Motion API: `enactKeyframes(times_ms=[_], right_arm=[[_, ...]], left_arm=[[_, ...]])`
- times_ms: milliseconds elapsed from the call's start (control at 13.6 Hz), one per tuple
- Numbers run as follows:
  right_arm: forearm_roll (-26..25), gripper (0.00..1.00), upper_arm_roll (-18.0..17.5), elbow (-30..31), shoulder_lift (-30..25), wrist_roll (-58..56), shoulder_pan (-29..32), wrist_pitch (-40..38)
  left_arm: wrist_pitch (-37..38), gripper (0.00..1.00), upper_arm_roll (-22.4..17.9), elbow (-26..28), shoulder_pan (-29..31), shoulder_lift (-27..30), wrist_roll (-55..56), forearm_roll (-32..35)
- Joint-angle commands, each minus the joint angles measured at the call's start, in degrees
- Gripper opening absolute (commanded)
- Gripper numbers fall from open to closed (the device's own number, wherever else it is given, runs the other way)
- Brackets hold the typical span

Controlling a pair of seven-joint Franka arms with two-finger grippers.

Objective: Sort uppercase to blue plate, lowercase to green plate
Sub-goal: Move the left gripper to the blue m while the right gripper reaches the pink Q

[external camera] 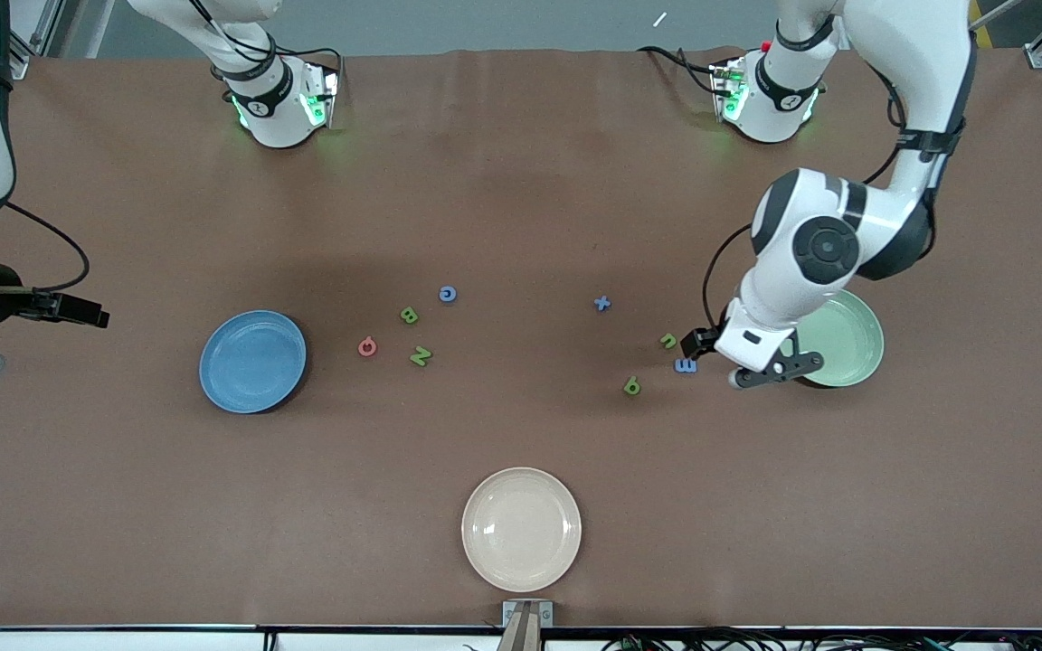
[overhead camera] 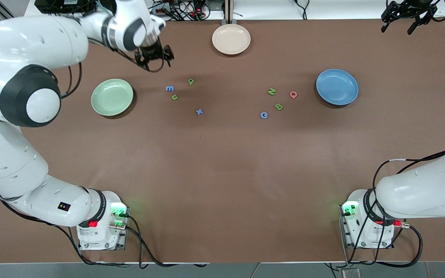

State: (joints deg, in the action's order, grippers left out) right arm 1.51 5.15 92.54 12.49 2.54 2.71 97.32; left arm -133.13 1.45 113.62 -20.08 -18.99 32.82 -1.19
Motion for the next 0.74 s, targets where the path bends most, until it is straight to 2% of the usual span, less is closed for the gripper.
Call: enactKeyframes(times_ms=[0,147,442,663], right_arm=[[1.6,1.0,-0.6,7.3,-1.6,8.0,-0.5,6.5],[1.7,1.0,-0.7,11.5,-2.2,16.3,-3.2,10.5],[3.0,1.0,-0.8,22.2,-6.8,24.1,-8.4,17.9],[3.0,1.0,-0.8,24.5,-6.4,30.2,-14.1,23.2]], left_arm=[[-5.5,1.0,-0.4,3.2,-1.2,-2.6,-0.5,0.2],[-8.7,1.0,-0.4,3.2,-1.5,-5.5,-1.7,0.4],[-9.7,1.0,-0.4,2.1,-0.7,-9.0,-11.2,0.8],[-9.8,1.0,-0.4,-1.9,-0.7,-13.3,-11.6,0.8]])
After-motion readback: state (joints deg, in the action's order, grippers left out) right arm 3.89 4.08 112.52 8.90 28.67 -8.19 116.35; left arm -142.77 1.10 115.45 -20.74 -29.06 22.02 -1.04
